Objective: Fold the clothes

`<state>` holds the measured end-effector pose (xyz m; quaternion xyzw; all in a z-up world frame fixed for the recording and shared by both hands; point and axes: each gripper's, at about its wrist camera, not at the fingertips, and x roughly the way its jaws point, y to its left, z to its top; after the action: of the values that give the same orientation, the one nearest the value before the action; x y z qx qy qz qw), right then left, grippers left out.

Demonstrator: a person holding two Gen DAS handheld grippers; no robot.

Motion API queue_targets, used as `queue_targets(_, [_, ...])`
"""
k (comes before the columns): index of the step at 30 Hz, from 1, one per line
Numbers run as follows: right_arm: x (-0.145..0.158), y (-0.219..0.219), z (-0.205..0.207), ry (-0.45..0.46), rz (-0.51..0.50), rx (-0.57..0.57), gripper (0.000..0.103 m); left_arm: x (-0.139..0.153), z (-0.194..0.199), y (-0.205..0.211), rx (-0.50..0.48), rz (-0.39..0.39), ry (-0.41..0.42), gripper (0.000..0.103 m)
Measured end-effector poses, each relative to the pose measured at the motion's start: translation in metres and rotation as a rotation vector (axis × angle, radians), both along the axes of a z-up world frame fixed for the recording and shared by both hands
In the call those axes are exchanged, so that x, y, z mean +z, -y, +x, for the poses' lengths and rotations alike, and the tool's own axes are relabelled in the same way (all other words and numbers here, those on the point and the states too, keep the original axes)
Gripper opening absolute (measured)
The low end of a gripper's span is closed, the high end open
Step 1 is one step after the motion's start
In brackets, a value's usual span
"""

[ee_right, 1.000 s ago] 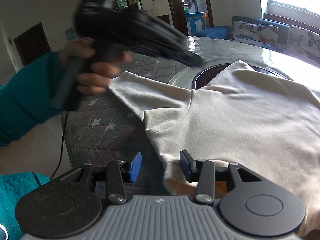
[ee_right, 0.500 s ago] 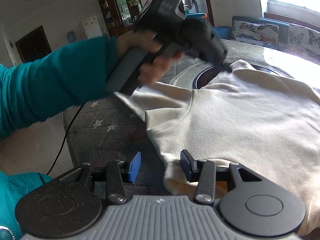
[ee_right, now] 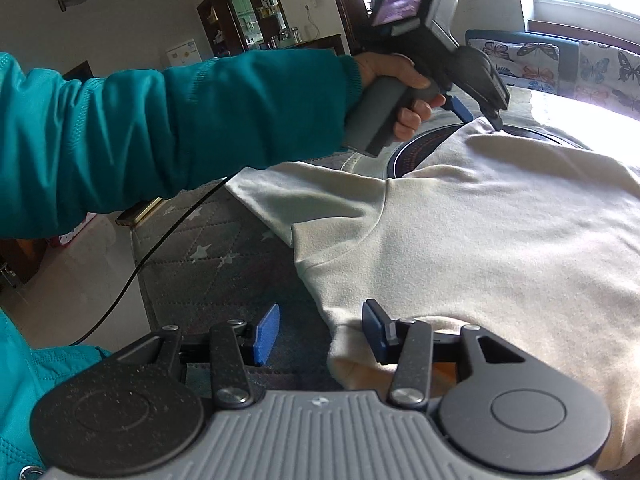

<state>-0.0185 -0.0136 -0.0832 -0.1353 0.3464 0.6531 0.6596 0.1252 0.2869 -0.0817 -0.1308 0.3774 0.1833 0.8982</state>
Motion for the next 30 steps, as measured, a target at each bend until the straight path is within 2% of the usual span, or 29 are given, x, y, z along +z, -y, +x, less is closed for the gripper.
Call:
queue_targets(3, [-0.001,0.0,0.001,-0.006,0.002,0.0,0.047,0.004,-0.002,0.003,0.011,0.048,0.033,0.01])
queue_targets(6, [0.0,0.0,0.001,-0.008,0.004,0.001,0.047,0.013,-0.006,0.003,0.035,0.102,0.077,0.008])
queue_targets(9, [-0.001,0.0,0.002,-0.011,0.006,0.001,0.047,0.007,-0.002,0.004,0.025,0.141,0.053,0.008])
queue_targets(13, [-0.001,0.0,0.001,-0.011,0.007,0.001,0.047,0.009,0.001,0.005,0.042,0.111,0.048,0.013])
queue_targets(15, [-0.001,0.0,0.001,-0.011,0.007,0.001,0.047,0.017,-0.003,0.012,0.019,0.09,0.092,0.013])
queue_targets(19, [-0.002,-0.001,0.001,-0.011,0.008,0.001,0.048,0.024,-0.002,0.048,-0.171,0.019,0.124,0.013])
queue_targets(21, [-0.002,-0.002,0.001,-0.01,0.007,-0.001,0.048,0.017,0.003,0.067,-0.252,0.001,0.106,0.013])
queue_targets(23, [-0.002,-0.004,0.001,-0.009,0.007,-0.003,0.048,0.008,0.009,0.079,-0.294,-0.003,0.084,0.013])
queue_targets(28, [0.001,0.001,0.002,-0.027,0.019,-0.022,0.048,-0.005,0.018,0.08,-0.271,-0.001,0.065,0.014])
queue_targets(30, [0.003,0.003,0.003,-0.029,0.025,-0.028,0.047,-0.002,0.017,0.077,-0.255,-0.024,0.065,0.014])
